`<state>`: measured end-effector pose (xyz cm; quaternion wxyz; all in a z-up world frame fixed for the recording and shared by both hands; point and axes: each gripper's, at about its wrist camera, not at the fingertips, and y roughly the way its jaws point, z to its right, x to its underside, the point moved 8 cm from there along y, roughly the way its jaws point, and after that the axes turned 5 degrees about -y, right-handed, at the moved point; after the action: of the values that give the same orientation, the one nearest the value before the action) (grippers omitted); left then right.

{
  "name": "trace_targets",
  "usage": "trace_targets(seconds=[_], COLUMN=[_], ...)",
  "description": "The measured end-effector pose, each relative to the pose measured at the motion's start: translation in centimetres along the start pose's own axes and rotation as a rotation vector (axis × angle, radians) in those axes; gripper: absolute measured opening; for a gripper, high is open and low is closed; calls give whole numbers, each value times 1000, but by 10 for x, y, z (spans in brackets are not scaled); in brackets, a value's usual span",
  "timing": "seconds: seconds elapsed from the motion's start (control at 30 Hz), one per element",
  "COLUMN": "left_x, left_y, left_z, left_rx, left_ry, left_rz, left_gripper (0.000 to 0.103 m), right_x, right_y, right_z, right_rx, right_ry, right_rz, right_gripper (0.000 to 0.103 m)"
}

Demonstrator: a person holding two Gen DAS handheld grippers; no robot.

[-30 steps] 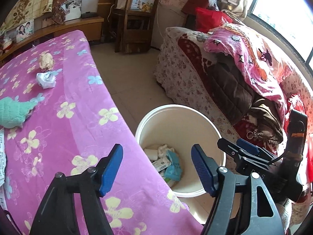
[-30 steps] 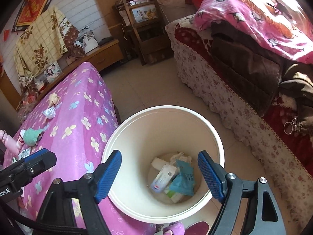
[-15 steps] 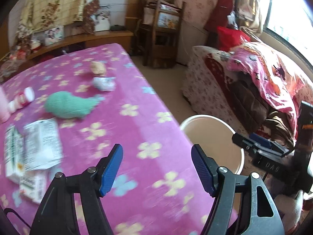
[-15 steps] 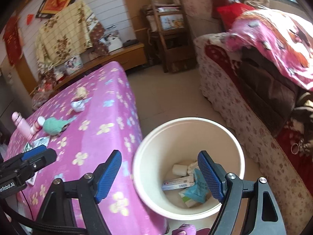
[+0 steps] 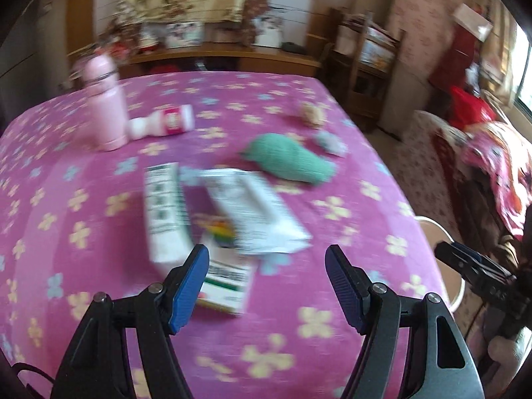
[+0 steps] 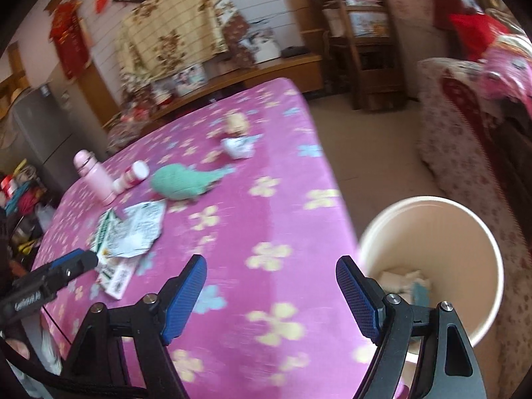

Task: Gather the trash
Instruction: 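Move both open tools back over the table items, then grasp the white milk carton with the left tool while the right tool grasps the white wrapper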

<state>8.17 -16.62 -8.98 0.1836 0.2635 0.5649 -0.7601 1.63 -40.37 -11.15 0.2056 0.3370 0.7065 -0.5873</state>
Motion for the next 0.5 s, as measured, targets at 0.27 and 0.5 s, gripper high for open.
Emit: trace_targets(seconds=[0.27,0.5], left_x=[-12,-22], left_y=[15,37], left_z=[-65,-82], left_rx=[-52,-30], left_ry=[-103,-161], left_rz=[-28,-62], left_gripper=[73,73], right_x=[-3,-7], right_y=[35,61], right_z=[-55,-85], right_rx=[-71,-88], right_ry=[-57,-100], right_rz=[-63,-115], right_gripper=[83,83])
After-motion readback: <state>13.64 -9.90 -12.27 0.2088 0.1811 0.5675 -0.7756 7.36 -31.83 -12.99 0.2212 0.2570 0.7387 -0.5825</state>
